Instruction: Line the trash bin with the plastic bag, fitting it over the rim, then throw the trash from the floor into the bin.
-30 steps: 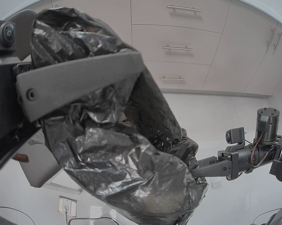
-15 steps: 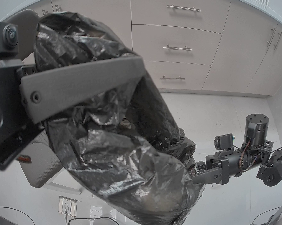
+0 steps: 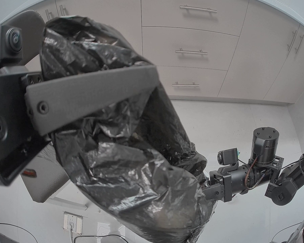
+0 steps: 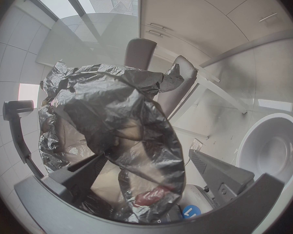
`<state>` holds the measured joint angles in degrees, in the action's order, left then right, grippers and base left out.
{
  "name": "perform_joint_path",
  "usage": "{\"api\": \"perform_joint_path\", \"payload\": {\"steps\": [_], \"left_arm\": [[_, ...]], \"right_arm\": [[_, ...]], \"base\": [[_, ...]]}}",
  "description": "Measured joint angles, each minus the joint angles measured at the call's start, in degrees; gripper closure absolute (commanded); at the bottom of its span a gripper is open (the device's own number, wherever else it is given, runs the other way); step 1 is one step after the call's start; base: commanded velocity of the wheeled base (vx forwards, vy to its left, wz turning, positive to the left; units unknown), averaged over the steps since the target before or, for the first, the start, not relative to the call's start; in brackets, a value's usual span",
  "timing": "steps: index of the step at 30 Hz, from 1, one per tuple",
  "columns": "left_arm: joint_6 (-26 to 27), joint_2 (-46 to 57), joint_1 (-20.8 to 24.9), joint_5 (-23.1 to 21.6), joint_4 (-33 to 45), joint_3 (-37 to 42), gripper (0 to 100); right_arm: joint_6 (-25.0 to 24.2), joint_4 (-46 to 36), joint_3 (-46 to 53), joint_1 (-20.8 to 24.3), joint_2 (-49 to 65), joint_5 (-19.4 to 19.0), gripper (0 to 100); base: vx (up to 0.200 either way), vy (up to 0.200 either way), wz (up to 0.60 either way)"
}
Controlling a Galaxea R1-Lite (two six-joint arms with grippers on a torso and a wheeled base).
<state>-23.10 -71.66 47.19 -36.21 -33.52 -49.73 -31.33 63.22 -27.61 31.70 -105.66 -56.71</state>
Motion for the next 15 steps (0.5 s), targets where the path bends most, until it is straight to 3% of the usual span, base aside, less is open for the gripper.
{"api": "perform_joint_path", "payload": {"steps": [1,15], "left_arm": [[0.00,-0.01,0.00,0.00,0.02,0.04,100],[0.00,-0.01,0.00,0.00,-0.02,0.37,100]], "right_arm": [[0.00,0.02,-0.13,0.05,-0.13,0.13,100],[0.02,2.94,0.66,-0.39,0.21,1.29,100]], "base": [[0.000,0.000,0.00],[0.000,0.000,0.00]]}}
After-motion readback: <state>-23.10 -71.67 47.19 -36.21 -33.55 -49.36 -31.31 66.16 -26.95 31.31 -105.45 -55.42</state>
